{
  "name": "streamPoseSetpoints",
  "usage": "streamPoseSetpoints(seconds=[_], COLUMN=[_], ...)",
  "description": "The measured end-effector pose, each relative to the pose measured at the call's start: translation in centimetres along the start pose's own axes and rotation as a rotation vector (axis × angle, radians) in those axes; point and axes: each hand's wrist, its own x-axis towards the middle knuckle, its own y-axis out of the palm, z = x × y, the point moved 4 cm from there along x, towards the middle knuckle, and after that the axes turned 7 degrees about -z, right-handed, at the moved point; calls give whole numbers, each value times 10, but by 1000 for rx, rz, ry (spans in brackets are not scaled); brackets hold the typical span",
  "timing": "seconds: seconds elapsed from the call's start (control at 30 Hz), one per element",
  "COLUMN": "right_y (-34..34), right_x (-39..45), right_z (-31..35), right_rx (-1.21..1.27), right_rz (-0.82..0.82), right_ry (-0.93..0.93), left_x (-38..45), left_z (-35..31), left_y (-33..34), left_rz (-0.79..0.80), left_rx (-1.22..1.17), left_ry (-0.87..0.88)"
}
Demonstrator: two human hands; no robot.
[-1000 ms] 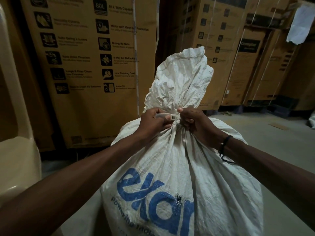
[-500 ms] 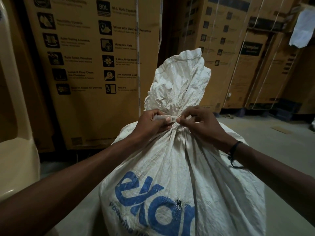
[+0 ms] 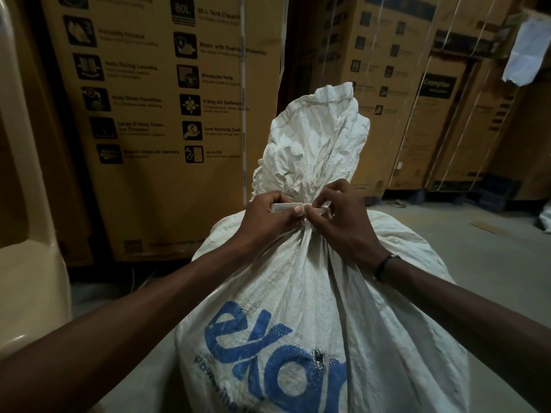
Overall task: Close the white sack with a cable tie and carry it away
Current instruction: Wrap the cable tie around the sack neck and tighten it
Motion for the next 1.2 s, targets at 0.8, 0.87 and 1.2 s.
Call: streamPoseSetpoints(seconds=[0.8, 0.87, 1.2], right_y=[-4, -5, -15], right_x=[-1, 1, 4], right_z=[19, 19, 28], right_rx=[-60, -69, -49], right_rz=[27, 24, 186], right_ry=[-112, -130, -260], left_x=[4, 3, 4], left_z=[-1, -1, 0], left_y=[-3, -2, -2], left_rz=[-20, -12, -13], left_rx=[27, 24, -14], left_ry=[11, 14, -22])
